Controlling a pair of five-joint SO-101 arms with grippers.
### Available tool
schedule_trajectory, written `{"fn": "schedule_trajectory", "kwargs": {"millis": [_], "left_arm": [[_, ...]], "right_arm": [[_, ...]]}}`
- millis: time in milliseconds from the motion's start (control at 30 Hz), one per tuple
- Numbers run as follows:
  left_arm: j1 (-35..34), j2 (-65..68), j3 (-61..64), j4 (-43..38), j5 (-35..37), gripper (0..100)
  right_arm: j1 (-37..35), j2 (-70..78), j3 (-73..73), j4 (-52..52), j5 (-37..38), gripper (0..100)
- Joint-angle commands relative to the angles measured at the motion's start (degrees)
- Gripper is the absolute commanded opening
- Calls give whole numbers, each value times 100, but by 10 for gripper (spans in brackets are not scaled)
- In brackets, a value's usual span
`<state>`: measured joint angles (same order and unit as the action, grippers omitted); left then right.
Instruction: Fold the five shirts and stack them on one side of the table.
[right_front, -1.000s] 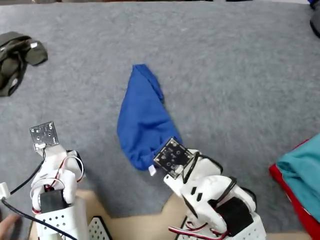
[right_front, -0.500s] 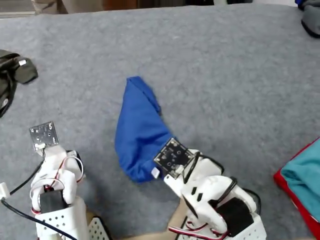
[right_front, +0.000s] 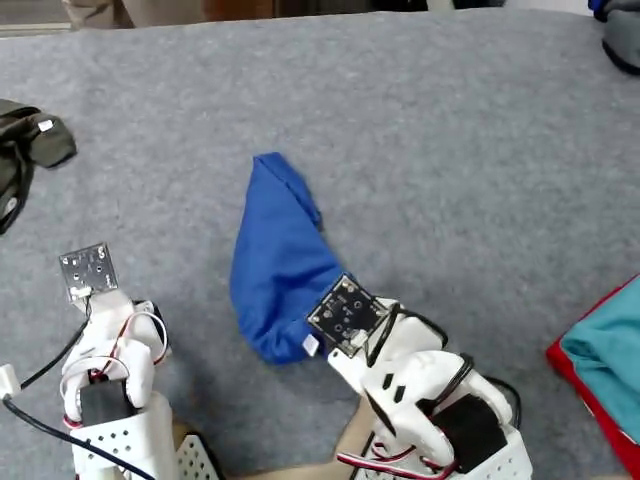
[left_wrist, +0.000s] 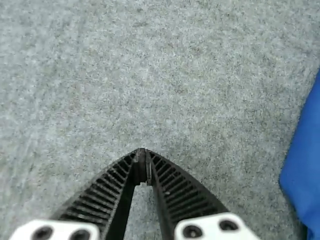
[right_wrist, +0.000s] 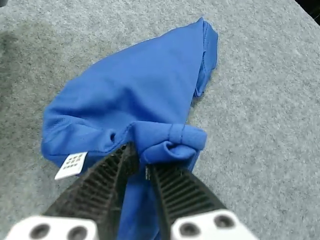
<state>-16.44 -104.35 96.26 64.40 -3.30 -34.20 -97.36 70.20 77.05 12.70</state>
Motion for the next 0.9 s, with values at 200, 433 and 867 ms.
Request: {"fn": "schedule_trajectory", "kwargs": {"millis": [200,433,867], "left_arm": [[35,-22,88,-97,35,19],[123,-13,88,-97,35,19],[1512,-13,88,-97,35,19]], "right_arm": [[92,-84,-215,-62,35,5],[101,-84,-286,97,-299,5],[92,-84,-330,132,-325,5]]}}
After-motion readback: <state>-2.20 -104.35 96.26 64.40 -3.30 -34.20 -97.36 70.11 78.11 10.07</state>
